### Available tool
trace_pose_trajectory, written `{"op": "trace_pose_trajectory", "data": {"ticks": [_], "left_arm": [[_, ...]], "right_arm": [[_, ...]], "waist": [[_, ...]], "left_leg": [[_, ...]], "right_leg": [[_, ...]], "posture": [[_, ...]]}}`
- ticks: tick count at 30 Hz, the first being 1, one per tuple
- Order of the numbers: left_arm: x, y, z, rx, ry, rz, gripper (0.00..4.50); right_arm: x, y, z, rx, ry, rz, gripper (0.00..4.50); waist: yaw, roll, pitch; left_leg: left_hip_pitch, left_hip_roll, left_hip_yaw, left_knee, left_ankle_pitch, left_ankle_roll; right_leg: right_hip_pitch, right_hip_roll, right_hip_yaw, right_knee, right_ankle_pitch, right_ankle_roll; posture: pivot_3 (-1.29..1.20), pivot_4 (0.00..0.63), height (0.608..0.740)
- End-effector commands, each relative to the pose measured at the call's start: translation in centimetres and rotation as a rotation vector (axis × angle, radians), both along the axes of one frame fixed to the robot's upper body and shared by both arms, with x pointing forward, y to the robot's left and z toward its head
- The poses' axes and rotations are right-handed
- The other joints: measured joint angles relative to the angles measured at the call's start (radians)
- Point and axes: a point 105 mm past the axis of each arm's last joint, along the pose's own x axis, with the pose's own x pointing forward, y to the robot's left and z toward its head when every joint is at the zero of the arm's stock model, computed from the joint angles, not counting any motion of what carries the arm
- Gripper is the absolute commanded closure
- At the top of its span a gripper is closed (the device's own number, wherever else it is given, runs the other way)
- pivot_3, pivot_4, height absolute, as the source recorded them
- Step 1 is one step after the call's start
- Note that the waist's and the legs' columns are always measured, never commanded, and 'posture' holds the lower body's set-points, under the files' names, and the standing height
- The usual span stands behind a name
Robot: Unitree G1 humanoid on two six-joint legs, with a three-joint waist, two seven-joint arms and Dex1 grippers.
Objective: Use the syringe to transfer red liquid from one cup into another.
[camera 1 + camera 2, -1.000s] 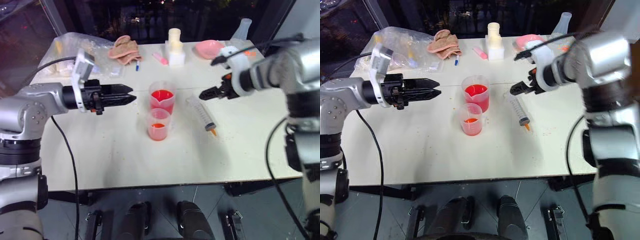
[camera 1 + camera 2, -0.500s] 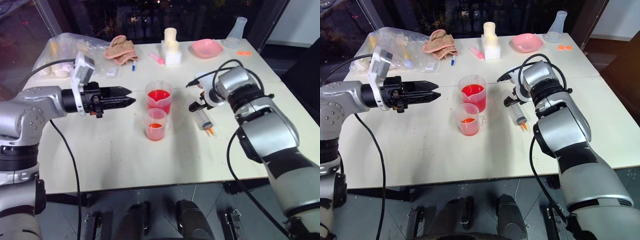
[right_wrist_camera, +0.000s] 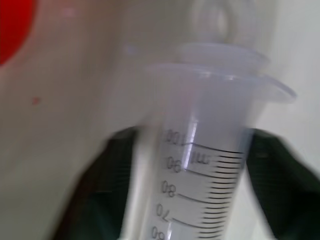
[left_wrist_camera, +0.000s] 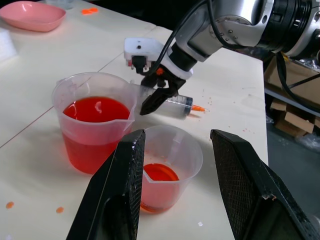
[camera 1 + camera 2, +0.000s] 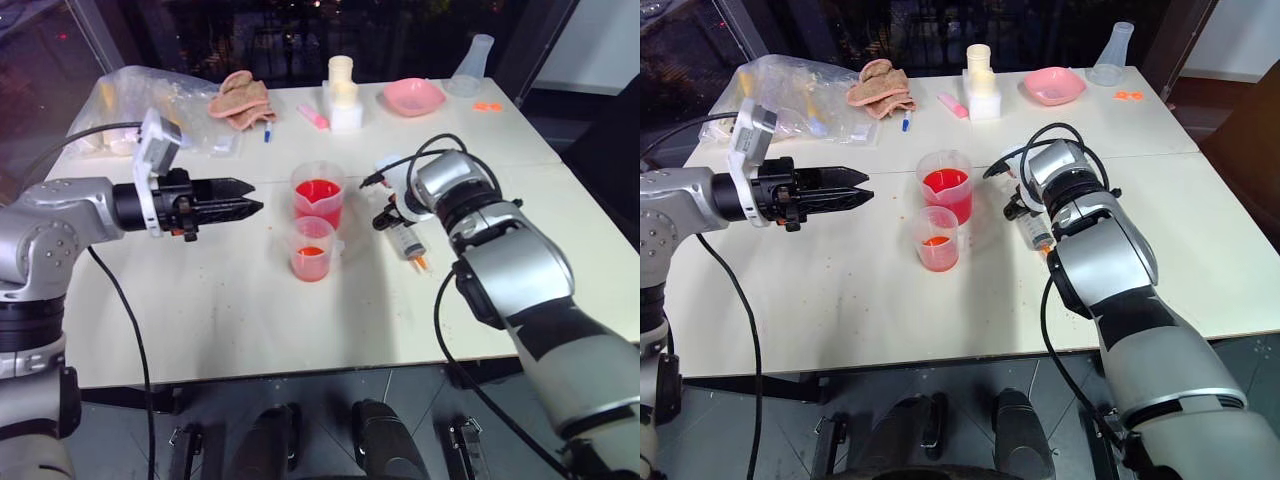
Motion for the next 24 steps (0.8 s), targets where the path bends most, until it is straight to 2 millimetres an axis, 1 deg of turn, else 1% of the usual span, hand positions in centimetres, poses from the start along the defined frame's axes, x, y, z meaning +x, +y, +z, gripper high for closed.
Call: {"op": "trace_pose_trajectory", "data": {"ticks": [1, 4, 7, 9, 10, 11, 13, 14, 15, 16, 18, 20, 22, 23, 24], "left_arm": [[-0.4, -0.1, 1.3, 0.004, -0.059, -0.008, 2.33], [-0.1, -0.2, 1.4, 0.005, -0.063, -0.010, 2.33], [0.1, -0.3, 1.6, 0.002, -0.067, -0.014, 2.33], [0.2, -0.3, 1.7, 0.000, -0.070, -0.013, 2.33], [0.4, -0.1, 2.0, 0.000, -0.080, -0.004, 2.33], [0.7, 0.2, 2.4, -0.004, -0.090, 0.007, 2.33], [1.0, 0.5, 2.8, -0.009, -0.104, 0.018, 2.33], [1.0, 0.6, 3.0, -0.011, -0.108, 0.017, 2.33], [1.1, 0.6, 3.1, -0.011, -0.112, 0.016, 2.33], [1.2, 0.6, 3.2, -0.009, -0.115, 0.014, 2.33], [1.4, 0.6, 3.0, -0.003, -0.114, 0.004, 2.33], [1.6, 0.6, 3.0, 0.009, -0.119, -0.004, 2.33], [1.9, 0.5, 3.2, 0.026, -0.146, -0.017, 2.33], [2.0, 0.5, 3.2, 0.031, -0.154, -0.021, 2.33], [2.2, 0.4, 3.6, 0.036, -0.162, -0.033, 2.33]], "right_arm": [[0.0, 0.0, 0.2, -0.007, -0.003, 0.003, 3.14], [0.0, -0.2, 0.3, -0.004, 0.001, -0.007, 3.14], [0.1, -1.1, 0.8, -0.016, -0.015, -0.052, 3.14], [0.5, -1.5, 1.8, 0.015, -0.050, -0.078, 3.14], [0.7, -1.8, 3.4, 0.051, -0.087, -0.091, 3.14], [1.2, -2.1, 5.6, 0.102, -0.155, -0.100, 3.14], [1.6, -2.7, 8.7, 0.151, -0.259, -0.107, 3.14], [2.0, -3.2, 10.6, 0.134, -0.359, -0.101, 3.14], [2.4, -3.6, 12.7, 0.099, -0.500, -0.085, 3.14], [2.5, -4.1, 15.5, 0.106, -0.663, -0.090, 3.14], [1.9, -5.0, 19.2, 0.148, -0.871, -0.144, 3.14], [1.1, -4.6, 21.2, 0.275, -0.957, -0.176, 3.14], [0.4, -3.5, 22.4, 0.404, -0.991, -0.174, 3.14], [0.2, -3.2, 22.7, 0.438, -0.998, -0.175, 3.14], [-0.2, -2.0, 24.3, 0.531, -1.077, -0.167, 3.14]], "waist": [[0.001, 0.000, 0.000], [0.001, 0.000, 0.000], [0.001, 0.000, 0.000], [0.003, 0.000, 0.000], [0.004, 0.000, 0.000], [0.005, 0.000, 0.000], [0.006, 0.000, 0.000], [0.005, 0.000, 0.000], [0.004, 0.000, 0.000], [0.002, 0.000, 0.000], [0.000, 0.000, 0.000], [-0.002, 0.000, 0.000], [-0.003, 0.000, 0.000], [-0.004, 0.000, 0.000], [-0.003, 0.000, 0.000]], "left_leg": [[0.000, 0.000, 0.000, 0.000, 0.000, 0.000], [0.000, 0.000, 0.000, 0.000, 0.000, 0.000], [0.000, 0.000, 0.000, 0.000, 0.000, 0.000], [0.000, 0.000, 0.000, 0.000, 0.000, 0.000], [0.000, 0.000, 0.000, 0.000, 0.000, 0.000], [0.000, 0.000, 0.000, 0.000, 0.000, 0.000], [-0.001, -0.001, 0.000, 0.000, 0.000, 0.000], [-0.001, -0.001, 0.000, 0.000, 0.000, 0.000], [-0.001, -0.001, 0.000, 0.000, 0.000, 0.000], [-0.001, -0.001, 0.000, 0.000, 0.000, 0.000], [-0.001, 0.000, 0.000, -0.001, 0.000, 0.000], [0.000, 0.001, 0.001, -0.002, 0.000, 0.000], [0.000, 0.002, 0.001, -0.002, 0.000, 0.000], [0.000, 0.002, 0.001, -0.002, 0.000, 0.000], [0.000, 0.002, 0.001, -0.002, 0.000, 0.000]], "right_leg": [[0.000, 0.000, 0.000, 0.000, 0.000, 0.000], [0.000, 0.000, 0.000, 0.000, 0.000, 0.000], [0.000, 0.000, 0.000, 0.000, 0.000, 0.000], [0.000, 0.000, 0.000, 0.000, 0.000, 0.000], [0.000, 0.000, 0.000, 0.000, 0.000, 0.000], [0.000, 0.000, 0.000, 0.000, 0.000, 0.000], [0.000, 0.000, 0.000, -0.001, 0.000, 0.000], [0.000, 0.000, 0.000, -0.001, 0.000, 0.000], [0.000, 0.000, 0.000, -0.001, 0.000, 0.000], [0.000, -0.001, 0.000, -0.001, 0.000, 0.000], [-0.002, -0.001, 0.000, 0.000, 0.000, 0.000], [-0.002, -0.001, 0.000, 0.001, 0.000, 0.000], [-0.002, 0.000, 0.000, 0.002, 0.000, -0.001], [-0.002, 0.000, 0.000, 0.002, 0.001, -0.001], [-0.002, 0.000, 0.000, 0.002, 0.001, -0.002]], "posture": [[0.00, 0.150, 0.740], [0.00, 0.150, 0.740], [0.00, 0.150, 0.740], [0.00, 0.150, 0.740], [0.00, 0.150, 0.740], [0.00, 0.150, 0.740], [0.00, 0.150, 0.740], [0.00, 0.150, 0.740], [0.00, 0.150, 0.740], [0.00, 0.150, 0.740], [0.00, 0.150, 0.740], [0.00, 0.150, 0.740], [0.00, 0.150, 0.740], [0.00, 0.150, 0.740], [0.00, 0.150, 0.740]]}}
